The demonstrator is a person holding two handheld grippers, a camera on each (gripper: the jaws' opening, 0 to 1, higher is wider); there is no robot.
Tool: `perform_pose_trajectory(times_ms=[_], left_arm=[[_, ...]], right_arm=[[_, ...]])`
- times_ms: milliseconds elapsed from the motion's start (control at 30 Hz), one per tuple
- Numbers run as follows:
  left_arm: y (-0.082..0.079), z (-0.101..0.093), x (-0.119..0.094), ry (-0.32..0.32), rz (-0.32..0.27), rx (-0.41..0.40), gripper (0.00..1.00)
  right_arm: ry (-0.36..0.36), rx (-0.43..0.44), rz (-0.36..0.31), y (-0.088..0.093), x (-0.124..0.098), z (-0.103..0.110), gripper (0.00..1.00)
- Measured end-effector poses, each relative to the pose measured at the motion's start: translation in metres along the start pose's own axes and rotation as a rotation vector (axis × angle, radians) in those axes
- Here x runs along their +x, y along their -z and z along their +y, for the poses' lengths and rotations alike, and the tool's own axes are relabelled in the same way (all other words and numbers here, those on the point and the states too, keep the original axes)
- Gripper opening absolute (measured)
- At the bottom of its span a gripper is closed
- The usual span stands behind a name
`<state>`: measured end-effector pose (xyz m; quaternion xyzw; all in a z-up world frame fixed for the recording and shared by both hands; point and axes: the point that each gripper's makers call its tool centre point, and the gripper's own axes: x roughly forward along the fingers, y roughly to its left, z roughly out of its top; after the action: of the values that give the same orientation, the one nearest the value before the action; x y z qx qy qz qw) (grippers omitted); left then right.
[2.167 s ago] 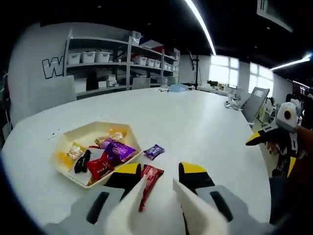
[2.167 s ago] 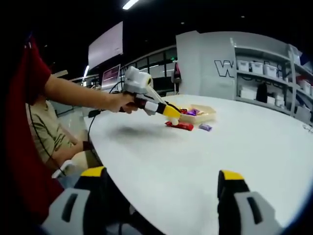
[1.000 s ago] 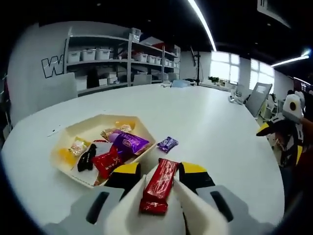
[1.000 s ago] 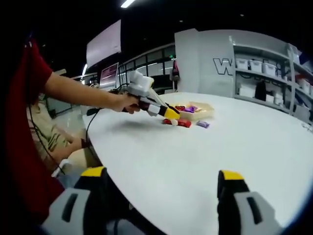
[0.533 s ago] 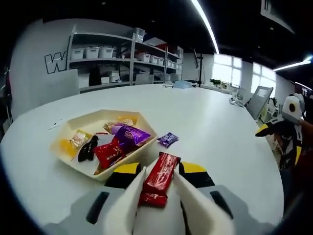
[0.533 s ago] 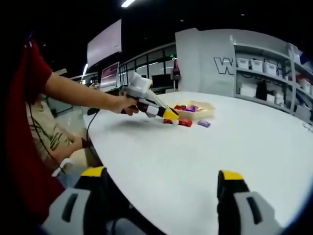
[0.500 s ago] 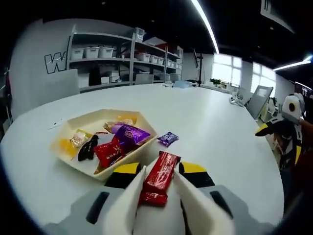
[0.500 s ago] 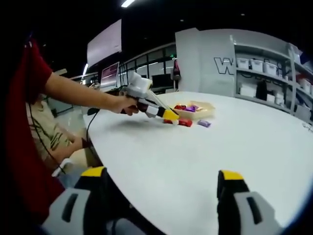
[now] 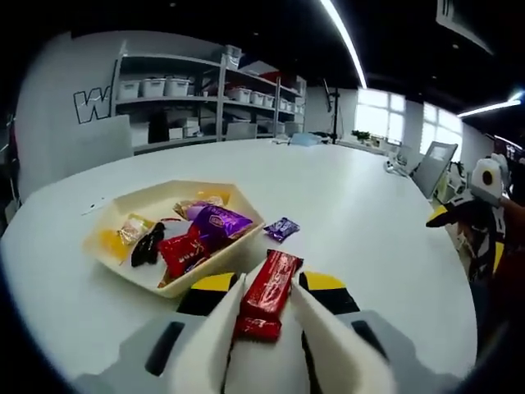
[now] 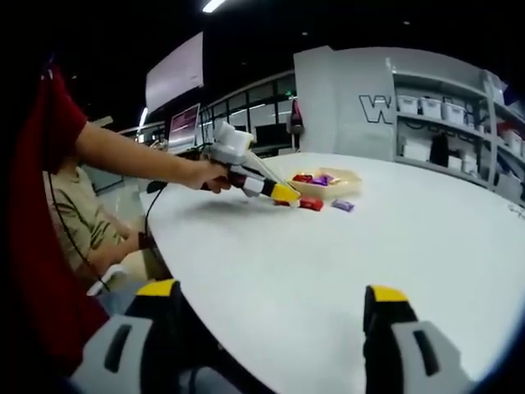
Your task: Place the target food into the container with the food tongs after gripping and lifting it, then release it inside without dropping or visibly crushing the food.
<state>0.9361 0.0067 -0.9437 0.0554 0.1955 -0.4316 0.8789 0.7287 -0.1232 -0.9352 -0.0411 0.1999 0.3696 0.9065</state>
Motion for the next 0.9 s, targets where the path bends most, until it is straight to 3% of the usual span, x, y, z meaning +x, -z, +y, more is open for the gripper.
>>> perform_pose_trajectory(times_ms=[233,333,600,800,900], left_arm=[[-0.001,0.001,0.0,-0.016,0.019,-0.029,0.25],[-0.005,-0.007,-0.001,0.019,0.007,-0.089,0.25],[-0.061,-0.035,-0.015,0.159,-0.199,-0.064,0.25],[-0.081,-0.034,-0.021,0.172,-0.252,-0.031,0.25],[-0.086,-0.025,-0.019,0.151,-0.243,-0.034,0.25]], right_arm=[[0.001,-0.005,-0.002,-0.002,-0.001,0.0,0.91],[0.001,-0.002,-0.003,-0.002,-0.001,0.0,0.91],[-0.001,-0.004,0.003,0.0,0.001,0.0,0.9],[-0.002,0.002,0.005,0.001,0.002,-0.002,0.9],[-0.001,0.008,0.004,0.003,0.002,-0.004,0.9]])
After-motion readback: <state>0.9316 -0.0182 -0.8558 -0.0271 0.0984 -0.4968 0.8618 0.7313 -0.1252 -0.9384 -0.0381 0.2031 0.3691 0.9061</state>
